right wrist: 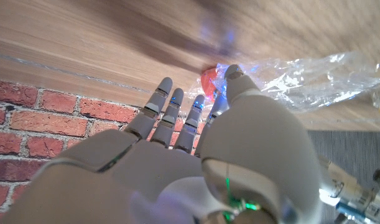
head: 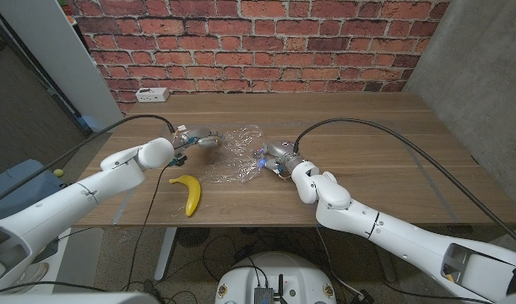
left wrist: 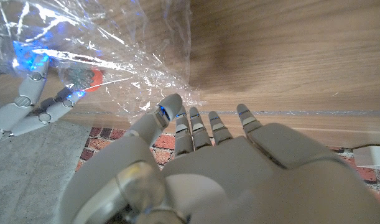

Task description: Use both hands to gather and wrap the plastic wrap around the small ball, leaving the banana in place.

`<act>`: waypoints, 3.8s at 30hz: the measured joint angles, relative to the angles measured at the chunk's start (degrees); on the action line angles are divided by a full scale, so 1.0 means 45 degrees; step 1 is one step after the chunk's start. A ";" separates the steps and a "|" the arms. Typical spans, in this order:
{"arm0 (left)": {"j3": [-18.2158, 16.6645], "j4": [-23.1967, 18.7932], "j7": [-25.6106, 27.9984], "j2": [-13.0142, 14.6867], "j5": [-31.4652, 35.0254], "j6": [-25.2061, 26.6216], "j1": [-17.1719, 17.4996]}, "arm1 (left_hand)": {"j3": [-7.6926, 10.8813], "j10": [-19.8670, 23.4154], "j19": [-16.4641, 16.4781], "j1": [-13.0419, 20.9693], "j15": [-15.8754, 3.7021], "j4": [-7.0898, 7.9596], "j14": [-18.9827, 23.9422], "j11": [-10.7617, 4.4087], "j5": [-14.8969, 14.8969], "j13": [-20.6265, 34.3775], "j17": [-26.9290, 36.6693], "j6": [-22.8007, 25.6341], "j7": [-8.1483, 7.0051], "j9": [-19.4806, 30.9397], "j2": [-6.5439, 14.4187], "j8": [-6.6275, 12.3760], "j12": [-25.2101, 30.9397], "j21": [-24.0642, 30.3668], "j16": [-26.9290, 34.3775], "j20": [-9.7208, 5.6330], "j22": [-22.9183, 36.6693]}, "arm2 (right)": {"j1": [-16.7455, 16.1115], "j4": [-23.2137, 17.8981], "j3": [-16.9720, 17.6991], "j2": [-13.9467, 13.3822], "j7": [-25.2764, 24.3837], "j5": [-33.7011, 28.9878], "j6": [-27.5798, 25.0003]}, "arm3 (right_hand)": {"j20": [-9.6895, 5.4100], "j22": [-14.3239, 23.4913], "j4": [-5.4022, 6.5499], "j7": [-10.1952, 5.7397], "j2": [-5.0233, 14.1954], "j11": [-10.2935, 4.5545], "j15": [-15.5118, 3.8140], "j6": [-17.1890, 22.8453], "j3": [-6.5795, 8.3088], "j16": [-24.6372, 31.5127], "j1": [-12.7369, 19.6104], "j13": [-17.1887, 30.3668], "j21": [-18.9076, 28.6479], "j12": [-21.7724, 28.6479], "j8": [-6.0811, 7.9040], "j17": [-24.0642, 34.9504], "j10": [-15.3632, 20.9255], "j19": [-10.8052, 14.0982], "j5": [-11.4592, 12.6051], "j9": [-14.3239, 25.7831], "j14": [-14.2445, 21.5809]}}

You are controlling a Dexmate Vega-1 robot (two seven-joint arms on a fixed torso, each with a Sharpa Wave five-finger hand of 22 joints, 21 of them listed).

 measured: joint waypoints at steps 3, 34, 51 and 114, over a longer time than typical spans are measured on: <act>-0.0010 -0.0146 0.0094 0.0049 0.0043 0.0069 0.0090 | 0.0054 0.0000 0.0000 -0.0004 0.0000 0.0054 0.0000 0.0000 0.0000 0.0000 0.0000 -0.0049 -0.0048 0.0000 -0.0004 0.0000 0.0000 0.0000 0.0000 0.0000 0.0061 | -0.0421 0.0000 0.0712 0.0090 -0.0566 0.0742 0.0500 | 0.0000 0.0000 0.0000 0.0072 0.0003 0.0072 0.0000 0.0072 0.0000 0.0100 0.0004 0.0000 0.0000 0.0000 -0.0005 0.0020 0.0072 0.0000 -0.0098 -0.0012 0.0000; -0.0008 -0.1302 -0.0412 0.0467 0.0652 0.1262 0.0342 | 0.0369 0.0412 -0.0229 -0.0087 0.0021 -0.0017 -0.0255 -0.0139 0.0409 0.0001 -0.0001 0.0389 -0.0029 0.0001 -0.0221 0.0101 0.0136 -0.0101 0.0000 -0.0092 0.0058 | -0.0844 0.0469 0.2907 0.0668 -0.2531 0.6769 0.2923 | 0.0871 0.0022 -0.0327 0.1600 0.0236 0.1096 -0.0048 0.0586 0.0577 -0.0394 0.0669 0.0005 -0.0001 -0.0078 -0.0145 -0.0491 0.0405 -0.0276 -0.0111 0.0052 0.0186; 0.0451 -0.1584 -0.1140 0.0423 0.1198 0.1949 -0.0079 | 0.0518 0.0535 -0.0296 -0.0086 0.0022 0.0022 -0.0252 -0.0153 0.0516 0.0002 -0.0002 0.0557 0.0137 0.0001 -0.0220 0.0101 0.0136 -0.0100 0.0000 -0.0161 0.0120 | 0.0311 0.1114 0.2388 0.1717 -0.3210 0.7404 0.0782 | 0.1031 0.0023 -0.0258 0.1667 0.0441 0.1320 -0.0033 0.0518 0.0809 -0.0394 0.0459 0.0037 -0.0001 -0.0078 0.0080 -0.0490 0.0731 -0.0257 -0.0032 0.0323 0.0699; 0.0522 -0.1118 -0.1370 0.0383 0.0581 0.2191 -0.0351 | 0.0827 0.1427 -0.0316 -0.0474 0.0067 0.0229 0.0617 0.0392 0.0662 -0.0003 -0.0002 0.1316 0.0586 0.0002 -0.0504 -0.0001 0.0175 -0.0016 0.0106 -0.0043 0.0178 | 0.7443 1.6764 -0.1821 1.0070 -0.6139 0.7466 0.2751 | 0.1993 0.0056 0.0224 0.1057 -0.0909 0.1844 -0.0068 -0.6012 -0.0229 -0.0207 -0.2847 0.0552 0.0569 -0.0972 -0.2398 0.0424 -0.0558 0.0401 -0.0271 0.0168 0.1645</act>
